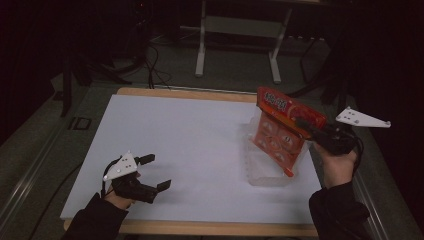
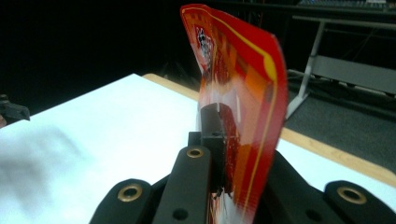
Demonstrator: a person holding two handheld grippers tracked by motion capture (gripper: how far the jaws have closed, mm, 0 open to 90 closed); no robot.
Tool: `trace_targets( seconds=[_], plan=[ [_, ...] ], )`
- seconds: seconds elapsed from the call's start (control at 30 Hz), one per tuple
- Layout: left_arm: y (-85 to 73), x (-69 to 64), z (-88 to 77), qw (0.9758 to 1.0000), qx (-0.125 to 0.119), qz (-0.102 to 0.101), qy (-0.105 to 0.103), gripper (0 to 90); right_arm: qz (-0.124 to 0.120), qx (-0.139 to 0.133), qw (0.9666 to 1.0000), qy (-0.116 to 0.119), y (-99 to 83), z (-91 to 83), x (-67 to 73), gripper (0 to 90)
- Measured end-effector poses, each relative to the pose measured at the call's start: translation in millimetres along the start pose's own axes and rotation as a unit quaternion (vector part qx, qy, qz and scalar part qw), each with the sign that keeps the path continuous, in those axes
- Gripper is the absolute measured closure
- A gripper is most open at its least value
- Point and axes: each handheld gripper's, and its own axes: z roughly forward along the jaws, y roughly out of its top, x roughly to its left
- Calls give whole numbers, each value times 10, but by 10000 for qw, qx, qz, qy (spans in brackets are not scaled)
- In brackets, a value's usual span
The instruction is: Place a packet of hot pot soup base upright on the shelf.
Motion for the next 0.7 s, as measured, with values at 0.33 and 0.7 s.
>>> trace_targets(
  seconds=[0.33,0.7],
  plan=[
    [-91,-7,5,10000,-54,19,-25,0,254,109,9996,98,-286,111,-28,900],
    [-124,13,25,10000,-31,-17,-49,0,339,211,9992,35,-451,190,-78,900]
  ],
)
